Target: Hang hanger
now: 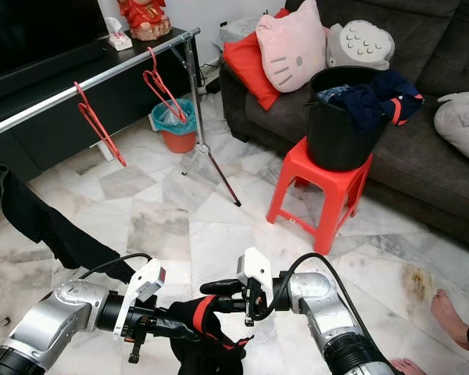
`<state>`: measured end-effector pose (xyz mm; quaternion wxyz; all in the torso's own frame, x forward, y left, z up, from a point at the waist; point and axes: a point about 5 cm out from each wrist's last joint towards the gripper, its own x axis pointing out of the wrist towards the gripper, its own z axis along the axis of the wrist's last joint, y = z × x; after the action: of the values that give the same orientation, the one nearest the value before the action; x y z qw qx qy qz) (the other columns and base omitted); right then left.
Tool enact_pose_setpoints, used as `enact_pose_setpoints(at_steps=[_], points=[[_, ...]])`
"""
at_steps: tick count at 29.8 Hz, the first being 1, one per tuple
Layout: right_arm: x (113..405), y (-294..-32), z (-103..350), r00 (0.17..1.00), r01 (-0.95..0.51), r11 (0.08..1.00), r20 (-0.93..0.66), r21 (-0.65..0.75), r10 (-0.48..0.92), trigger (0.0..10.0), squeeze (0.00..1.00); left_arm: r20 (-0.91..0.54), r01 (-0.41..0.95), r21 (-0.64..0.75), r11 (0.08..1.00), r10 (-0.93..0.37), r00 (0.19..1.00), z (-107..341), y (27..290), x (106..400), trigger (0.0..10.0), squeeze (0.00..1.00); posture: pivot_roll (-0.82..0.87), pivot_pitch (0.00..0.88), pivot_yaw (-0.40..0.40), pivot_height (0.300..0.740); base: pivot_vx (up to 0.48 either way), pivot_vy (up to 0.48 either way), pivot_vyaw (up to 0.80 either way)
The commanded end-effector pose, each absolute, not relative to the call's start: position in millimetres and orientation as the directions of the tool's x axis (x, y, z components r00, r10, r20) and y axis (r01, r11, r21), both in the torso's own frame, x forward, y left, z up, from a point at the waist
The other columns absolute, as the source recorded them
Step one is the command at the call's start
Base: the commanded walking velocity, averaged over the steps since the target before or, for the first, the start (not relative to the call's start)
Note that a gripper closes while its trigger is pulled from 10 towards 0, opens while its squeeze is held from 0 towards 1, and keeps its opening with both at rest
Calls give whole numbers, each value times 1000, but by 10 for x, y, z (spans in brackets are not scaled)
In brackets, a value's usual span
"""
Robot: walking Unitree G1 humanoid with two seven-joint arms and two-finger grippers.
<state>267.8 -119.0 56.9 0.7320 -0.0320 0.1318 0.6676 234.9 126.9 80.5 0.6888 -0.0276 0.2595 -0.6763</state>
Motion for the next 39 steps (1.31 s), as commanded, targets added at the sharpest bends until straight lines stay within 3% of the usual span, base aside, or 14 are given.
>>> enact_pose_setpoints(at_steps=[1,19,21,24,27,32,39], points=[[2704,-1179,592,79,-988,108,-233,114,969,0,0,-311,921,-383,71,-949,-56,833,1261,2340,10000,0,42,52,50,740,0,0,0],[2736,-1207,587,110,-987,137,-251,90,962,0,0,-309,920,-385,72,-950,-55,827,1256,2338,10000,0,38,51,50,740,0,0,0],[2792,-1252,617,171,-981,189,-254,50,952,0,0,-310,920,-384,73,-949,-54,824,1256,2336,10000,0,39,50,50,740,0,0,0],[3005,-1415,757,414,-910,410,-207,-63,887,0,0,-312,921,-382,78,-949,-49,820,1258,2338,10000,0,39,50,49,740,0,0,0],[3072,-1520,808,520,-854,508,-181,-111,835,0,0,-313,920,-383,80,-948,-48,814,1259,2339,10000,0,39,50,49,740,0,0,0],[3052,-1626,843,581,-814,571,-127,-107,804,0,0,-313,920,-384,78,-948,-50,808,1251,2341,10000,0,26,53,53,740,0,0,0],[2996,-1590,801,572,-820,565,-111,-91,812,0,0,-321,922,-378,83,-946,-46,804,1252,2355,10000,0,26,54,57,740,0,0,0]])
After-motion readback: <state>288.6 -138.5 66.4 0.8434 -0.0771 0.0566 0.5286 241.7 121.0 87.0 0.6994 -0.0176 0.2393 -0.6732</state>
